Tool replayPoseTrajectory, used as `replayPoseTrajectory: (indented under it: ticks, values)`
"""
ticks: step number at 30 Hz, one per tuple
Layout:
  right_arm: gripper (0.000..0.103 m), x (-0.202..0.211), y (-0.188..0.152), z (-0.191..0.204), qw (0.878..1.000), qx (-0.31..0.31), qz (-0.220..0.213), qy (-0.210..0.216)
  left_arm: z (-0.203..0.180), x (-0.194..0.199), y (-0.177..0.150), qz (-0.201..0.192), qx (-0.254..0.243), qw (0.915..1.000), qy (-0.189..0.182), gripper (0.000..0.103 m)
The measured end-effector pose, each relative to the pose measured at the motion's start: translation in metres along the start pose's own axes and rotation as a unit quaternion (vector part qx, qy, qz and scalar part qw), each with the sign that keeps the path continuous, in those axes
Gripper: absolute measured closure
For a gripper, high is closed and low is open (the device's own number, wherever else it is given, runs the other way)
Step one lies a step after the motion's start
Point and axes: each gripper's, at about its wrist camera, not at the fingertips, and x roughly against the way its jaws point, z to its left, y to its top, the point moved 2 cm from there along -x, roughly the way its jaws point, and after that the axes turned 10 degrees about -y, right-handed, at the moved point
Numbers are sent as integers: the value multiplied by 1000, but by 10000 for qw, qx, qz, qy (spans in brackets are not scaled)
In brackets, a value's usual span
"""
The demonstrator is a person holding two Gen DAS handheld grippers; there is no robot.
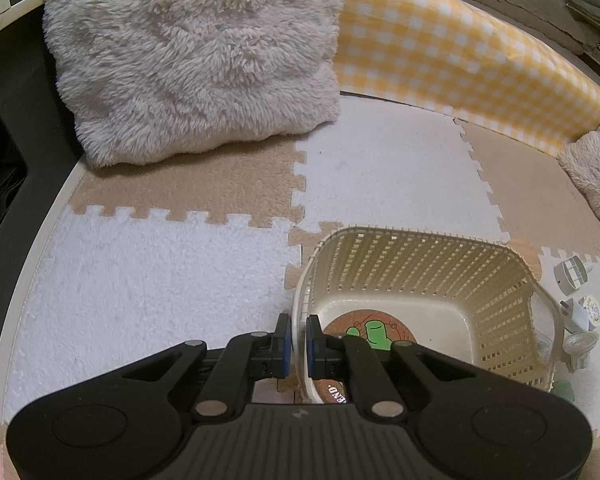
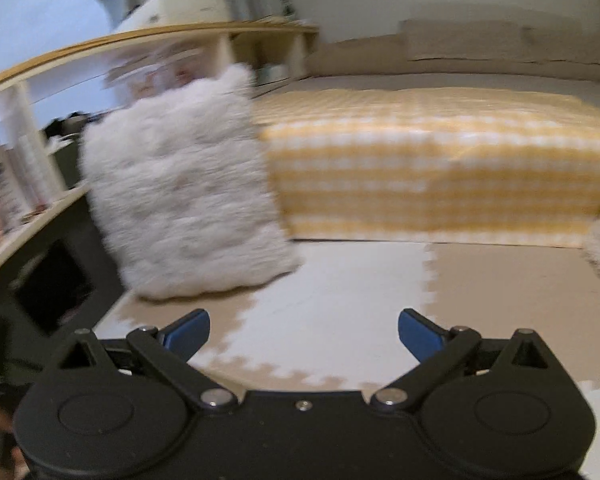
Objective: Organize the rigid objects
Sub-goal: 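Move the right gripper to the clear plastic box and grasp it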
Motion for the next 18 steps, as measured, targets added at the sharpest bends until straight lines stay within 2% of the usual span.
replayPoseTrajectory:
  ticks: [3, 7, 10, 18]
  values:
    - [0, -18, -8, -17, 9986, -146, 163, -479, 1, 0, 0, 7, -2, 10000, 0, 95]
    - [0, -39, -32, -38, 9907, -425, 811, -1008, 1, -1, -1, 15, -1, 10000, 2, 95]
    - [0, -53, -54, -50, 9790, -818, 1483, -1138, 1, -1, -1, 29, -5, 10000, 9, 95]
    - [0, -59, -102, -57, 9495, -1713, 2316, -1244, 1, -3, -2, 72, -4, 10000, 15, 95]
